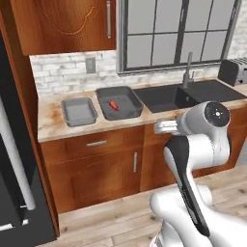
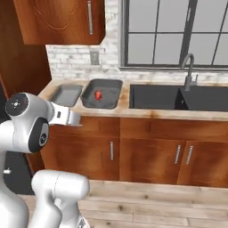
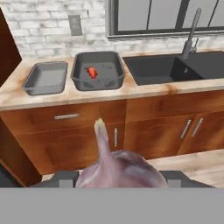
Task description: Place one garlic and one fish in each tupperware on the nearby counter, to pack two identical lunches.
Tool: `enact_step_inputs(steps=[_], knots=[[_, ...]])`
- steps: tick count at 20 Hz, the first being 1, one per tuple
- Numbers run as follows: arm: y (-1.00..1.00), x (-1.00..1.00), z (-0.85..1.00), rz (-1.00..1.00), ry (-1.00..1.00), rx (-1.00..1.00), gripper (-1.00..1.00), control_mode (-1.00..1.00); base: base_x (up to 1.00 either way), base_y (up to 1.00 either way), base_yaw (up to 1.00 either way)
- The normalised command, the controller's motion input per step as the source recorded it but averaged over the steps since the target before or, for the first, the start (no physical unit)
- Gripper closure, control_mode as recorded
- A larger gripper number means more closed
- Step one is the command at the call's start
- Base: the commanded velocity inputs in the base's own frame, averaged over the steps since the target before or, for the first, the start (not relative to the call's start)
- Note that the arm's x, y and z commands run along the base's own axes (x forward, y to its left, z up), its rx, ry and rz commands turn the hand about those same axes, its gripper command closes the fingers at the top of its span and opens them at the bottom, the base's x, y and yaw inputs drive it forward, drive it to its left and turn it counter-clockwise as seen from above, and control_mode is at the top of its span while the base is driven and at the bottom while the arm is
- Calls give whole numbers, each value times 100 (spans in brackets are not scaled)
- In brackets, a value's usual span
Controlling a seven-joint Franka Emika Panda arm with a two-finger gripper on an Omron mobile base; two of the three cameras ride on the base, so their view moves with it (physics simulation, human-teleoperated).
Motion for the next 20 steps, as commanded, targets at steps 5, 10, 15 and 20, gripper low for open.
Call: enact_step_inputs(steps=[5, 10, 15, 20], knots=[[0, 0, 0, 0, 0, 0, 100, 100, 100, -21, 2], [0, 0, 0, 0, 0, 0, 100, 100, 85, -46, 0], [0, 0, 0, 0, 0, 0, 100, 100, 71, -25, 0], [0, 0, 0, 0, 0, 0, 100, 100, 62, -1, 0]])
